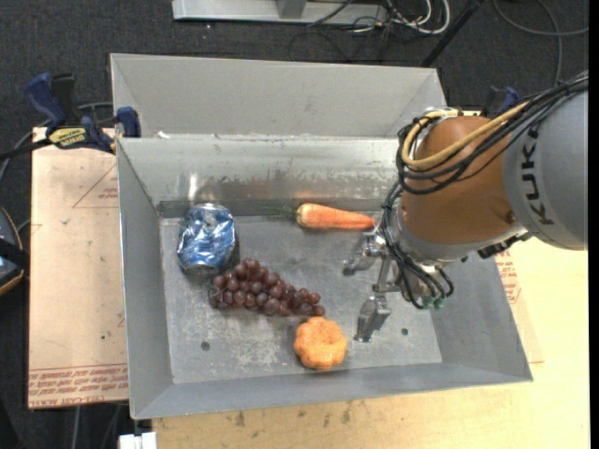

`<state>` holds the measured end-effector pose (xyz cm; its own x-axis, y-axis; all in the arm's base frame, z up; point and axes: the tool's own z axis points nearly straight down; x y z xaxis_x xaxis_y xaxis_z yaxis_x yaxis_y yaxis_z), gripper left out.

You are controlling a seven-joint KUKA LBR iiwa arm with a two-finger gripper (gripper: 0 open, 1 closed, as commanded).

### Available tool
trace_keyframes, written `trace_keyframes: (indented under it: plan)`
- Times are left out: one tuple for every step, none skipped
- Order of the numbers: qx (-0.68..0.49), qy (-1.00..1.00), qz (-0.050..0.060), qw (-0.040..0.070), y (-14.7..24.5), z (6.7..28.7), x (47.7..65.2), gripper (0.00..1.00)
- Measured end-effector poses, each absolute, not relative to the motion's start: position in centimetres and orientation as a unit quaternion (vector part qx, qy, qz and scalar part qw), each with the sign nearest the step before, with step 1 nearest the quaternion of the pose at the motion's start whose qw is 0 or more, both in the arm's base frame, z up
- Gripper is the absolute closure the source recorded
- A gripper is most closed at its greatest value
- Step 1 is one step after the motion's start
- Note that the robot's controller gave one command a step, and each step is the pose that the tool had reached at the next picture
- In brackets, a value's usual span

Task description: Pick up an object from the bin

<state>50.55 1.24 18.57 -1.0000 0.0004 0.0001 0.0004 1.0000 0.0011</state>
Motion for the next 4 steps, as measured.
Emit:
trace_keyframes:
  plan:
    - [0.001,-1.000,-0.001,-0.004,6.0,12.4,53.7,0.00]
    - [0.014,-1.000,-0.002,-0.003,9.8,11.2,55.3,0.00]
    - [-0.071,-0.997,-0.001,-0.001,11.6,12.1,56.3,0.00]
    - [-0.020,-1.000,-0.001,-0.003,11.9,7.5,56.5,0.00]
